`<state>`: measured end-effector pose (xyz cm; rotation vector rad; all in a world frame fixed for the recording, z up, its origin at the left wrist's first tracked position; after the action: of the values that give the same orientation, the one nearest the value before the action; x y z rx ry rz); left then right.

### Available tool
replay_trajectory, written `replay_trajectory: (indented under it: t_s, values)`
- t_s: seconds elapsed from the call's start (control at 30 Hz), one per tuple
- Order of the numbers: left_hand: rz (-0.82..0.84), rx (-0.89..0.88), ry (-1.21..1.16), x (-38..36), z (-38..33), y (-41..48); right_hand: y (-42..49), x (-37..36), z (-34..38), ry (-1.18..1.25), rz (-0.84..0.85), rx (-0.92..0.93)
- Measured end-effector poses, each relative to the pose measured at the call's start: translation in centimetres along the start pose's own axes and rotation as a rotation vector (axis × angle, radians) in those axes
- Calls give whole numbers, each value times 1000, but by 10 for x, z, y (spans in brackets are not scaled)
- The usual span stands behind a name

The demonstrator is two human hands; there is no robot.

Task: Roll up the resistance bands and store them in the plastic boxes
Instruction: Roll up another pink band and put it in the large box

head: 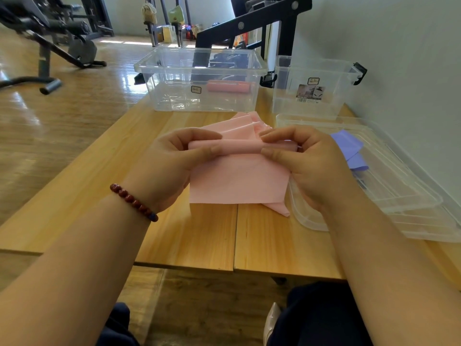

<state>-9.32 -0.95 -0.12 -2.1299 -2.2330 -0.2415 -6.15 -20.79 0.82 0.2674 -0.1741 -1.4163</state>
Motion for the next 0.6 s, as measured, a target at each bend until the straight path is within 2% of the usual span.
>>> replay_trajectory:
  t_s: [0.17,0.23,0.4,0.6]
  values:
    - [-11,-30,14,3,0,1,-1,-1,-8,18,34,-106]
    - [3,-28,15,2,0,1,-1,1,-5,-24,17,-78]
    - [15,19,-13,0,3,0,0,2,-1,59,-13,-33]
    - [-39,-13,29,5,0,0,1,-4,-4,55,59,-59]
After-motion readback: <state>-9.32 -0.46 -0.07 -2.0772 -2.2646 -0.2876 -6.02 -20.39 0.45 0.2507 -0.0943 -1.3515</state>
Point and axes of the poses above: each hand's wrist, its own y-axis towards the middle knuckle, its own x-axis out of the back of the hand, z = x × y, the point moved 9 cm from there along y, towards the middle knuckle, and after that the axes turned 10 degrees about y, right-handed, at the moved point
